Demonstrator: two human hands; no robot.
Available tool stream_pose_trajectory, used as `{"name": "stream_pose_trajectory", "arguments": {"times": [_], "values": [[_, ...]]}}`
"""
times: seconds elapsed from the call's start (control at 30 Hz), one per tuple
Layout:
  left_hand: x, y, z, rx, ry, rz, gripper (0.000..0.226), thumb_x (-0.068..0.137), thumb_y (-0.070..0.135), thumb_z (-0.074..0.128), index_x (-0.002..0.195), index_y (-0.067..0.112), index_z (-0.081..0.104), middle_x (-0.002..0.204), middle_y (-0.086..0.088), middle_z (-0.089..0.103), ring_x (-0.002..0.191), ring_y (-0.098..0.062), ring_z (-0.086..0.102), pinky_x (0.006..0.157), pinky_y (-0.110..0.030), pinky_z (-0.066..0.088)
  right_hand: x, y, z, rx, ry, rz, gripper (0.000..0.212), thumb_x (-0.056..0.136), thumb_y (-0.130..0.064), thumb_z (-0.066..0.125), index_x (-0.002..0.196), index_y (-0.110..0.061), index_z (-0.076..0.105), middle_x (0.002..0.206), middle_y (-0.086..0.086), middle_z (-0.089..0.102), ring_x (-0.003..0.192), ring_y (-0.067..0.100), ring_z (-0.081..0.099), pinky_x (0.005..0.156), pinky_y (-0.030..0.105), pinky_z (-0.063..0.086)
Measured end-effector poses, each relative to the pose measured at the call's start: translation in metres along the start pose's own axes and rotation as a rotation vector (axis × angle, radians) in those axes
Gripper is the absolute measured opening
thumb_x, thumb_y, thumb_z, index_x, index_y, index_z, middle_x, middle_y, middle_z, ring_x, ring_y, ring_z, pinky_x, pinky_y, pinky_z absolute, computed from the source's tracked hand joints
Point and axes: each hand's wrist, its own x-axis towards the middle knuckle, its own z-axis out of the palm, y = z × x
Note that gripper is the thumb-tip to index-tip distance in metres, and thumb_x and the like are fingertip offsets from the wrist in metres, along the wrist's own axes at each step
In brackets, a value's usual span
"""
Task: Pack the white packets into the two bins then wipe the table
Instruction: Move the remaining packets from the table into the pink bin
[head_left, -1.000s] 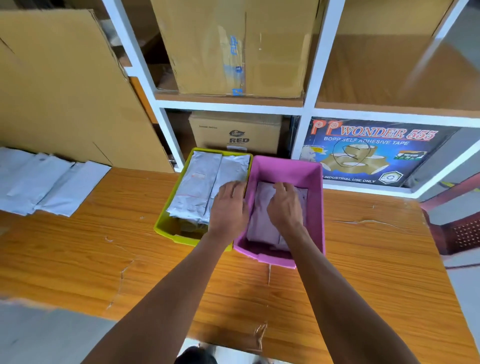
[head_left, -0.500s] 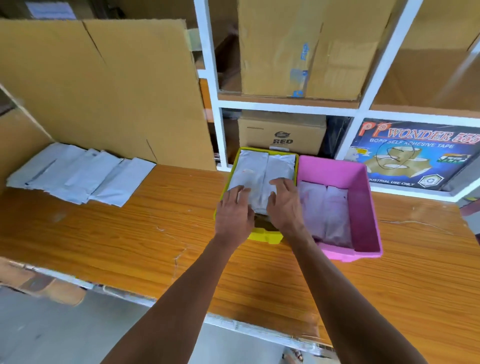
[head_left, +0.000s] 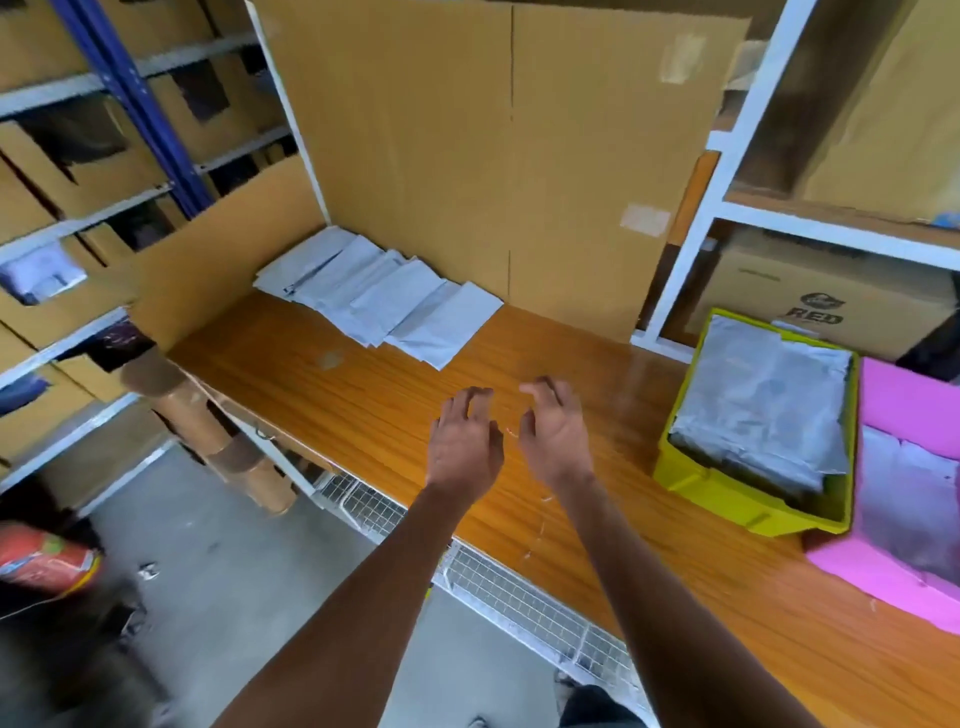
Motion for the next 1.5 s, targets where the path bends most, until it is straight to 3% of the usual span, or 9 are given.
{"name": "stream_pose_trajectory", "arguments": {"times": [0.43, 0.6, 0.83, 1.1, 1.27, 1.5], "values": [[0.050, -0.169, -0.039, 0.065, 0.062, -0.262, 0.046, 0.103, 0.024, 0.056, 0.146, 0.010, 0.049, 0.142, -0.011, 0.052, 0.122, -0.035, 0.054, 0.088, -0.049, 0.052, 0.097, -0.084, 0.173, 0.121, -0.197, -0.071, 0.035, 0.091, 0.001, 0.062, 0.123, -0.012, 0.066, 0.131, 0.010, 0.058, 0.115, 0.036, 0.058, 0.088, 0.047, 0.057], [0.100, -0.223, -0.048, 0.090, -0.027, -0.303, 0.052, 0.100, 0.022, 0.057, 0.149, 0.010, 0.046, 0.146, -0.012, 0.049, 0.127, -0.036, 0.049, 0.095, -0.051, 0.051, 0.149, -0.097, 0.230, 0.140, -0.239, 0.011, 0.038, 0.092, 0.000, 0.058, 0.129, -0.009, 0.065, 0.138, 0.013, 0.057, 0.125, 0.037, 0.052, 0.095, 0.049, 0.054], [0.176, -0.267, -0.047, 0.073, -0.090, -0.313, 0.053, 0.100, 0.021, 0.058, 0.151, 0.016, 0.046, 0.150, -0.006, 0.048, 0.135, -0.031, 0.046, 0.104, -0.049, 0.046, 0.210, -0.085, 0.270, 0.103, -0.195, 0.092, 0.039, 0.087, 0.004, 0.061, 0.123, -0.008, 0.068, 0.130, 0.016, 0.063, 0.117, 0.041, 0.058, 0.092, 0.050, 0.056], [0.244, -0.290, -0.025, 0.141, -0.200, -0.107, 0.050, 0.102, 0.023, 0.061, 0.148, 0.011, 0.048, 0.151, -0.012, 0.051, 0.133, -0.033, 0.050, 0.096, -0.050, 0.052, 0.246, -0.063, 0.282, -0.061, -0.154, 0.278, 0.041, 0.089, -0.002, 0.062, 0.129, -0.011, 0.063, 0.138, 0.015, 0.058, 0.117, 0.039, 0.056, 0.089, 0.053, 0.055], [0.286, -0.300, -0.011, 0.107, -0.286, 0.022, 0.053, 0.101, 0.024, 0.059, 0.150, 0.011, 0.045, 0.153, -0.010, 0.048, 0.137, -0.030, 0.046, 0.104, -0.048, 0.048, 0.259, -0.058, 0.290, -0.160, -0.164, 0.371, 0.047, 0.092, -0.009, 0.065, 0.138, -0.011, 0.056, 0.144, 0.015, 0.052, 0.121, 0.039, 0.053, 0.092, 0.054, 0.052], [0.335, -0.304, 0.005, 0.186, -0.369, 0.205, 0.054, 0.095, 0.029, 0.060, 0.145, 0.011, 0.050, 0.151, -0.011, 0.047, 0.138, -0.033, 0.044, 0.103, -0.048, 0.045, 0.269, -0.057, 0.299, -0.257, -0.107, 0.544, 0.046, 0.094, -0.019, 0.064, 0.138, -0.012, 0.053, 0.147, 0.016, 0.047, 0.124, 0.039, 0.050, 0.096, 0.053, 0.049]]}}
